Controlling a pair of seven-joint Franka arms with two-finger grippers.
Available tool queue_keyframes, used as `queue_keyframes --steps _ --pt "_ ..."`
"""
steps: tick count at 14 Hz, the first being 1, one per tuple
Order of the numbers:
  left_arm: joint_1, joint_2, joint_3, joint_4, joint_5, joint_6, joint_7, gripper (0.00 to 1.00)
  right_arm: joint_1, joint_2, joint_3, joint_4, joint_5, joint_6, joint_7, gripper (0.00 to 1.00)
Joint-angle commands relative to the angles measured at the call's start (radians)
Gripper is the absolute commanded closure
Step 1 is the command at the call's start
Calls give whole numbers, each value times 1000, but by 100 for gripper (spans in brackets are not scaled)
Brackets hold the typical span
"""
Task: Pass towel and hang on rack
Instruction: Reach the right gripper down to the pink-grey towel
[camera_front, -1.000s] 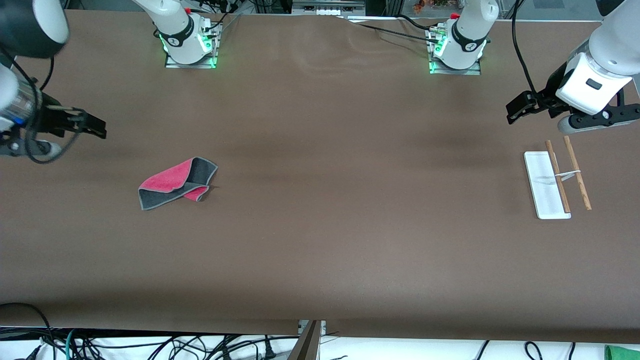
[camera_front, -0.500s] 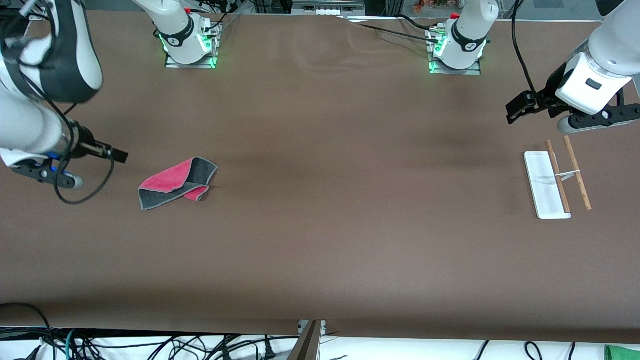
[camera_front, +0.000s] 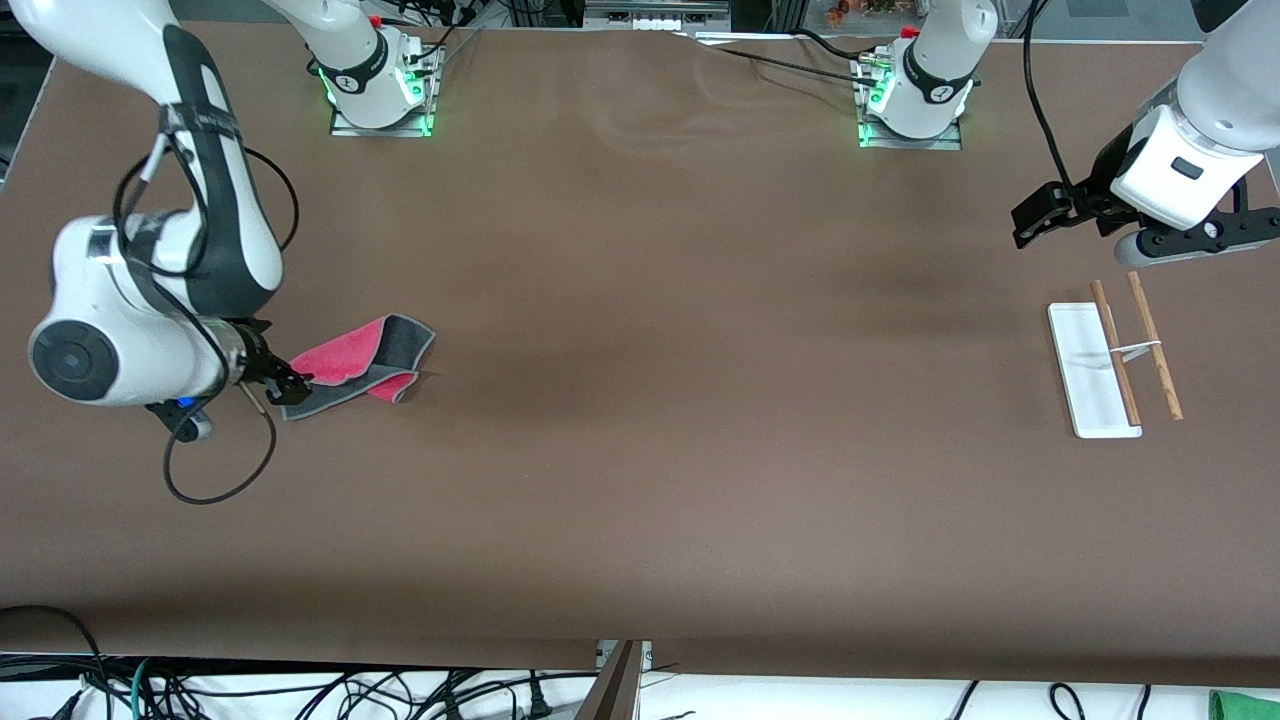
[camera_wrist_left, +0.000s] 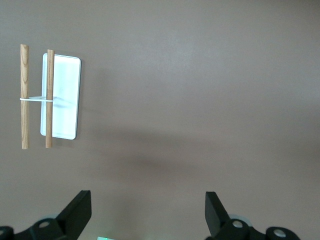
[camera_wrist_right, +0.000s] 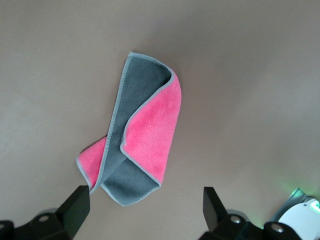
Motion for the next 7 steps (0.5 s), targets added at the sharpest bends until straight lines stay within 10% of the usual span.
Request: queue_keyframes --steps 1,7 --pt "7 15 -3 33 -17 -24 17 0 8 32 1 35 48 30 62 0" --pt "7 15 -3 33 -17 -24 17 0 9 140 0 28 53 166 45 0"
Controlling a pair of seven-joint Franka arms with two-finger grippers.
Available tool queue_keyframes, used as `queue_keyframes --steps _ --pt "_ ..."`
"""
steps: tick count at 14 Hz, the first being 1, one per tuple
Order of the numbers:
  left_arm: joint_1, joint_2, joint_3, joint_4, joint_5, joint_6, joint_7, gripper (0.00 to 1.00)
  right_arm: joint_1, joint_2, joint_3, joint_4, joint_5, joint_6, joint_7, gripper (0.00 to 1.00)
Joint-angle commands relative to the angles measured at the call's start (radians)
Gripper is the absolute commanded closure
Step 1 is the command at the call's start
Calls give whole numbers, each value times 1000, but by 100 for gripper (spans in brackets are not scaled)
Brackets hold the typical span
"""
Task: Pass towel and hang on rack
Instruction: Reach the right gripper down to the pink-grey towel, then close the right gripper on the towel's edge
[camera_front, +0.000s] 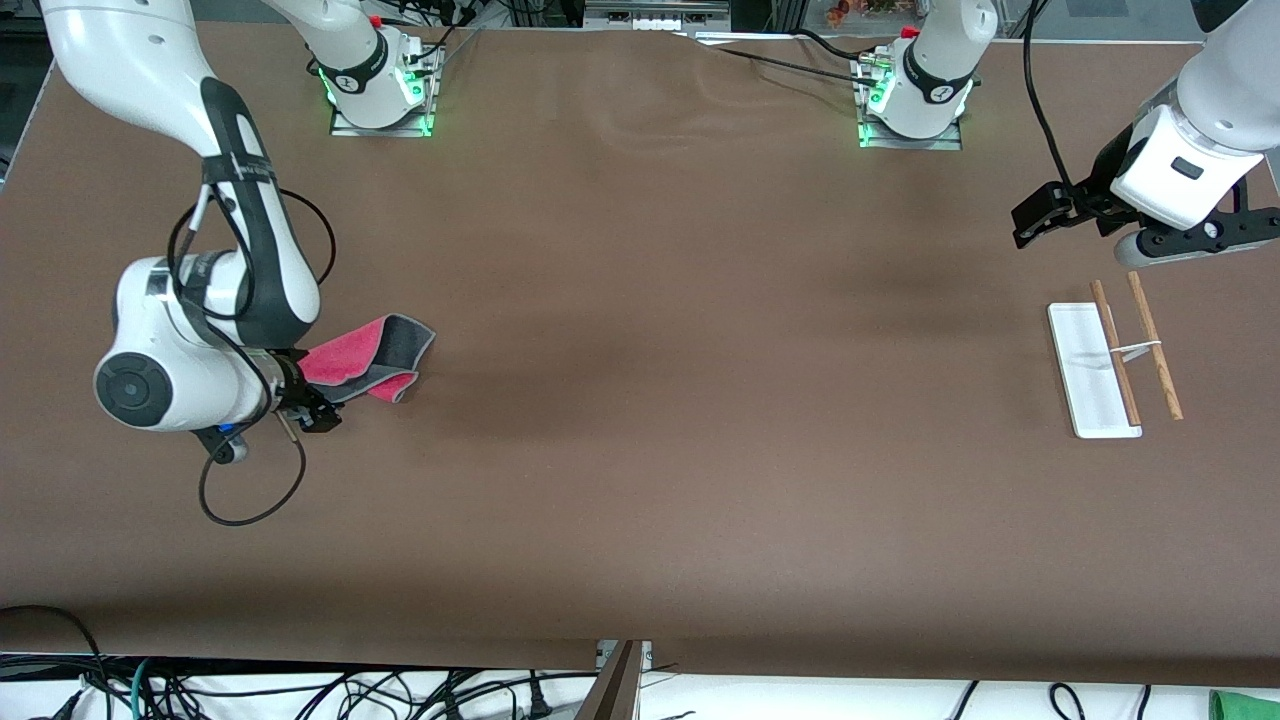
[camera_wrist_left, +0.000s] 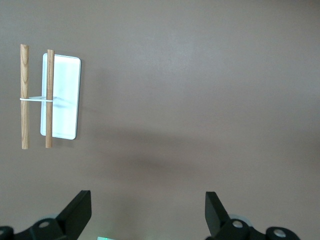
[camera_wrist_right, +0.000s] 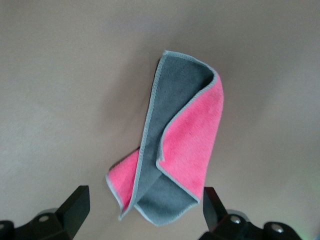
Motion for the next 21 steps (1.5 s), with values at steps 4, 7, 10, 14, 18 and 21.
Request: queue_keyframes --steps 4,7,10,14,18,21 --pt "6 15 -3 33 -17 -25 17 0 1 35 0 -88 16 99 7 0" --pt "7 15 -3 32 -17 -25 17 0 -1 19 -1 -160 16 171 8 1" --pt "7 15 -3 33 -17 -25 17 0 -1 10 -1 -192 14 190 -5 4" --pt "6 15 -3 32 -17 -27 17 0 -4 -8 -8 -215 16 188 -45 17" --pt "6 15 -3 32 -17 -26 17 0 -4 -8 -8 -229 16 193 -45 45" --pt "6 15 -3 33 -17 -25 17 0 -2 -10 -8 -238 16 201 -46 59"
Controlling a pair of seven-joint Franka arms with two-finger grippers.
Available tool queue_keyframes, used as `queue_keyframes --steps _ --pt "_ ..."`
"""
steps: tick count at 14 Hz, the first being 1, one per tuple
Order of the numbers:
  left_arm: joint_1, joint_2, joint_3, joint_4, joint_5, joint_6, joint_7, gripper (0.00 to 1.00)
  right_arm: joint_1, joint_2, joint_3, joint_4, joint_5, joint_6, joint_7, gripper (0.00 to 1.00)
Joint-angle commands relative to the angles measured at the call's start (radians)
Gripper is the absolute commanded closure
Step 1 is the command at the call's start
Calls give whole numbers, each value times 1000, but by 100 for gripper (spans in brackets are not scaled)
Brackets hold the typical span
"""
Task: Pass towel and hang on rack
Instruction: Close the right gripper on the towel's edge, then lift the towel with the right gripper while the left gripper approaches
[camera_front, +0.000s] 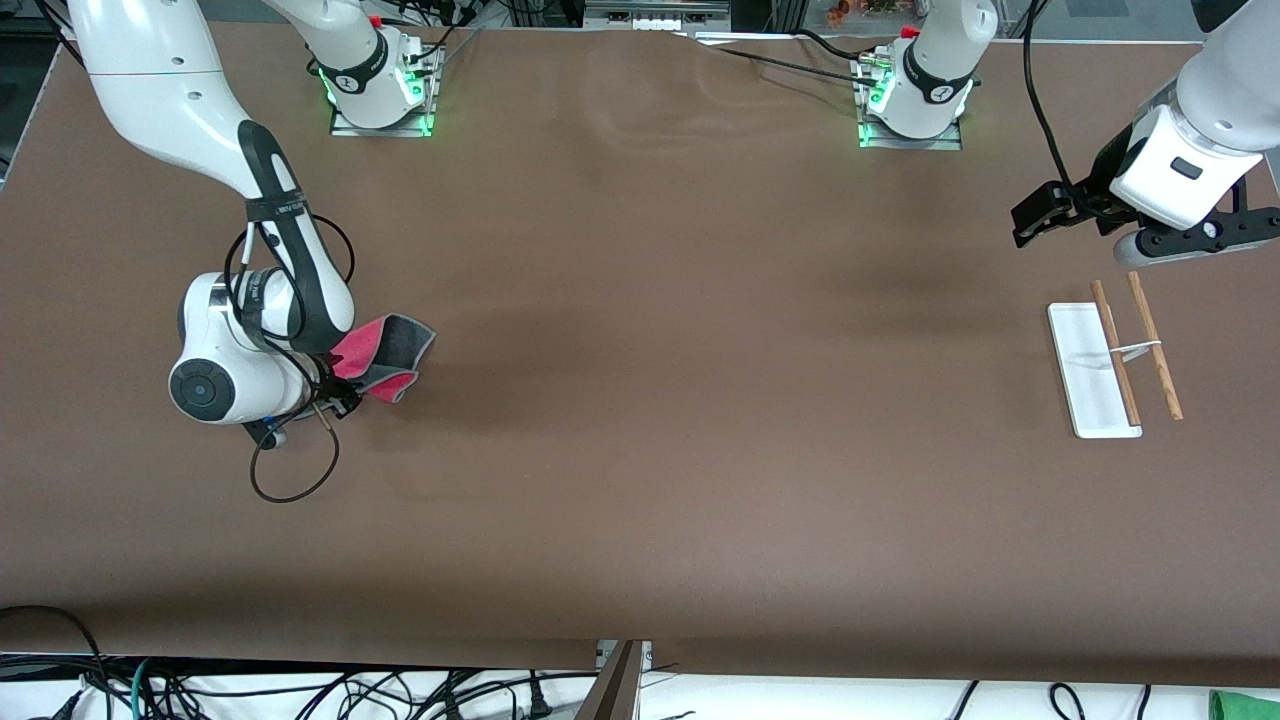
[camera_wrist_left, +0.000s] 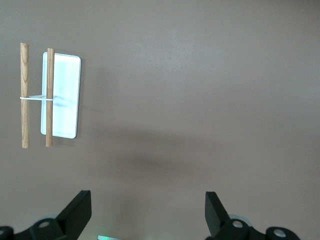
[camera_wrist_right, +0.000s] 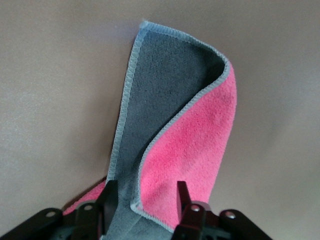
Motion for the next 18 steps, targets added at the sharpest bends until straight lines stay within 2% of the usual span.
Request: queue_keyframes --steps 1,2,3,7,10,14,18 --pt "6 15 -3 32 -17 -22 17 0 -3 -36 2 -52 15 24 -24 72" --pt "6 15 -5 33 -17 -20 17 0 -2 -36 3 -52 15 24 -24 94" --pt "6 15 -5 32 -17 -20 17 0 -2 -36 5 -52 15 26 -27 100" --pt "6 15 -5 32 -17 -22 17 0 -2 -39 6 -41 15 12 -76 100" --pt "6 15 -5 32 -17 -20 17 0 4 -84 8 -20 13 -39 -131 100" --pt "6 15 -5 32 -17 -20 17 0 7 -122 54 106 7 -239 -157 100" --pt "4 15 -9 33 -17 -22 19 0 19 -124 133 319 15 -425 -145 100"
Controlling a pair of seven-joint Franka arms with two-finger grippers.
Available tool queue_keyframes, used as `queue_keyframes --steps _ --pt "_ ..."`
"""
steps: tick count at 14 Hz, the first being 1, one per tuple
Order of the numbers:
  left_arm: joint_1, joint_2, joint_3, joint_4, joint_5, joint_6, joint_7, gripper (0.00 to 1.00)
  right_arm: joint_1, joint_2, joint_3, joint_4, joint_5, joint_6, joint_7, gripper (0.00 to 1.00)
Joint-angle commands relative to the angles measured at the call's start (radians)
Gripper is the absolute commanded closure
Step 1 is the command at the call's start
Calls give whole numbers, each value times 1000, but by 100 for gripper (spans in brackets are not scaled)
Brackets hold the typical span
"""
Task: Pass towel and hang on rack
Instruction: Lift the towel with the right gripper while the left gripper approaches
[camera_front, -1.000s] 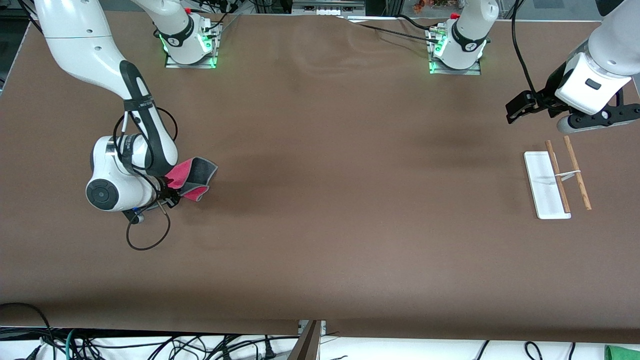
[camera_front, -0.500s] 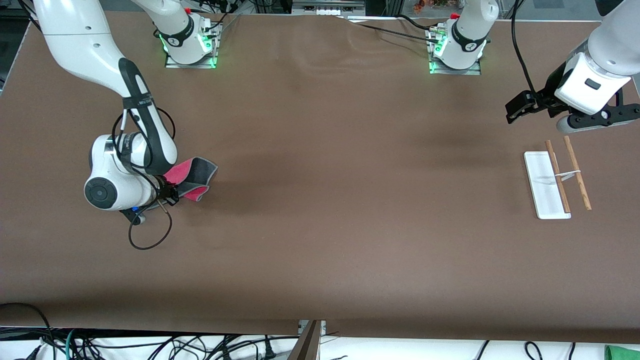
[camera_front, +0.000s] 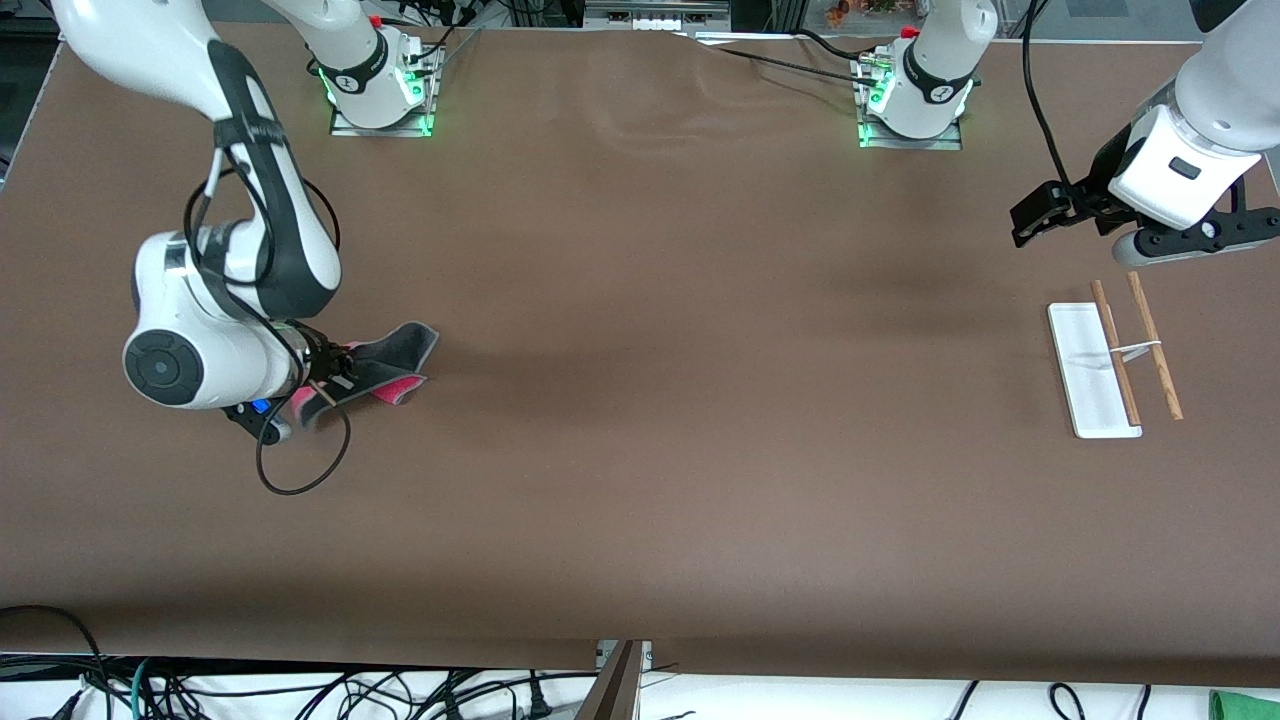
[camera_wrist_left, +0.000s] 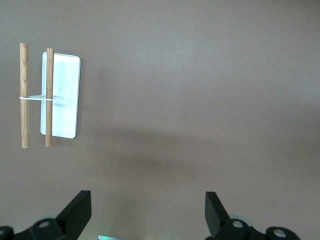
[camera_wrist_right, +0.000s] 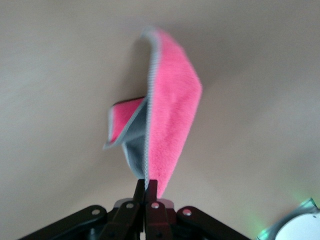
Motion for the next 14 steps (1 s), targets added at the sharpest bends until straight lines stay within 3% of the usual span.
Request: queue_keyframes --steps 1,5,10,14 --pt "5 15 -6 33 -18 -20 20 0 18 6 51 137 13 -123 3 100" --pt "-9 30 -6 36 -55 -18 26 0 158 6 60 255 10 -175 96 100" --pt "-12 58 -8 35 -115 -21 305 0 307 8 57 385 13 -195 115 100" --pt "-15 139 -37 36 -126 -35 500 0 452 15 56 451 12 -155 120 100"
